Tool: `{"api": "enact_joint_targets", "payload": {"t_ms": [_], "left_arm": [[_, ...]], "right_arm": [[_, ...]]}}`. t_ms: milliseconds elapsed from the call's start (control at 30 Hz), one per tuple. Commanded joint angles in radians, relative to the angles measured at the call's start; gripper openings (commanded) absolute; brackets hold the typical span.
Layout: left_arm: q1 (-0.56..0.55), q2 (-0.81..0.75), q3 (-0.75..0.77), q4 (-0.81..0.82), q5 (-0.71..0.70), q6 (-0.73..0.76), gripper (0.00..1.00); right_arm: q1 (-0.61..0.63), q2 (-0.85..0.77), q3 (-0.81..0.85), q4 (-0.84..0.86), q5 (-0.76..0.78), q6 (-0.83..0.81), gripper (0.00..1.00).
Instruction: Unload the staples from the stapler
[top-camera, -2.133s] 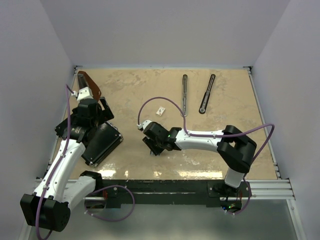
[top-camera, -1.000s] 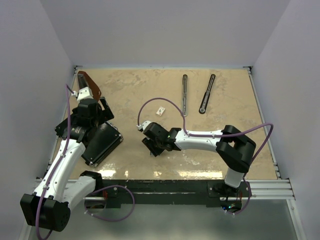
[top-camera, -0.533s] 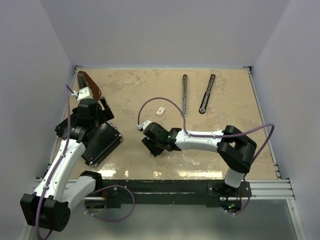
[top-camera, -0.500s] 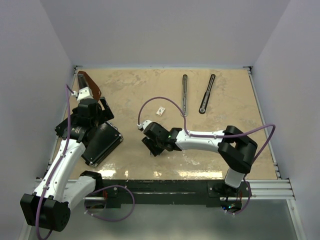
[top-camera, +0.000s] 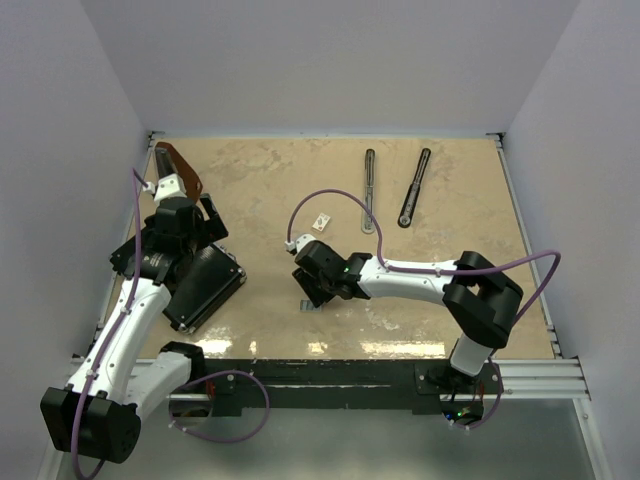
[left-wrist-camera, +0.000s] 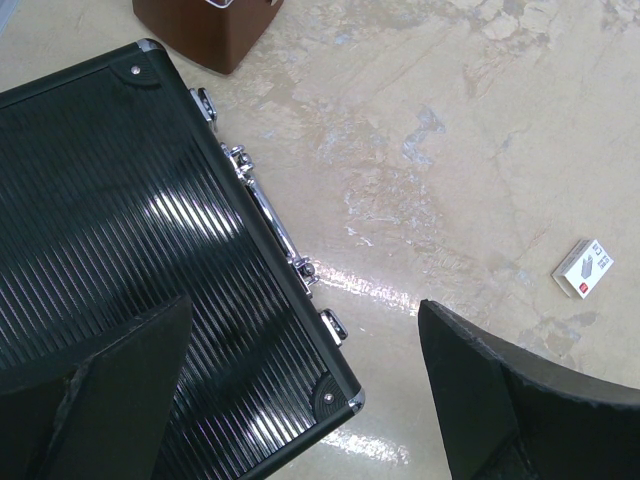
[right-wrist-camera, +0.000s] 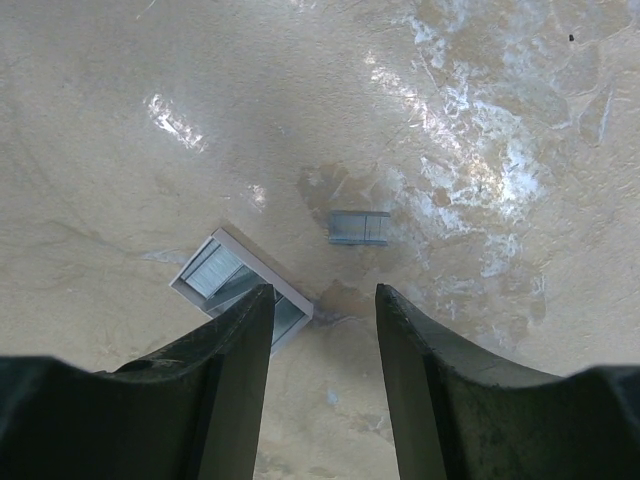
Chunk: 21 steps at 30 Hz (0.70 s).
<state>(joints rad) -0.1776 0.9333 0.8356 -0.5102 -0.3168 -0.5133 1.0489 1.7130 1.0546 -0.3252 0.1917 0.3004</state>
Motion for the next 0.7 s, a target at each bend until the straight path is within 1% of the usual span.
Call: {"api": "enact_joint_targets", "payload": {"t_ms": [0,667], "left_arm": [[0.006,-0.004,0.0,0.042,0.007,0.002,1.0],[0.006,0.001,-0.001,0.042,0.005,0.002,1.0]], "right_arm": [[0.002,-0.007,-0.005,0.026,-0.008,0.02,0.49],[0.0,0.02,0.015,0.044,-0.024,0.022,0.48]]}}
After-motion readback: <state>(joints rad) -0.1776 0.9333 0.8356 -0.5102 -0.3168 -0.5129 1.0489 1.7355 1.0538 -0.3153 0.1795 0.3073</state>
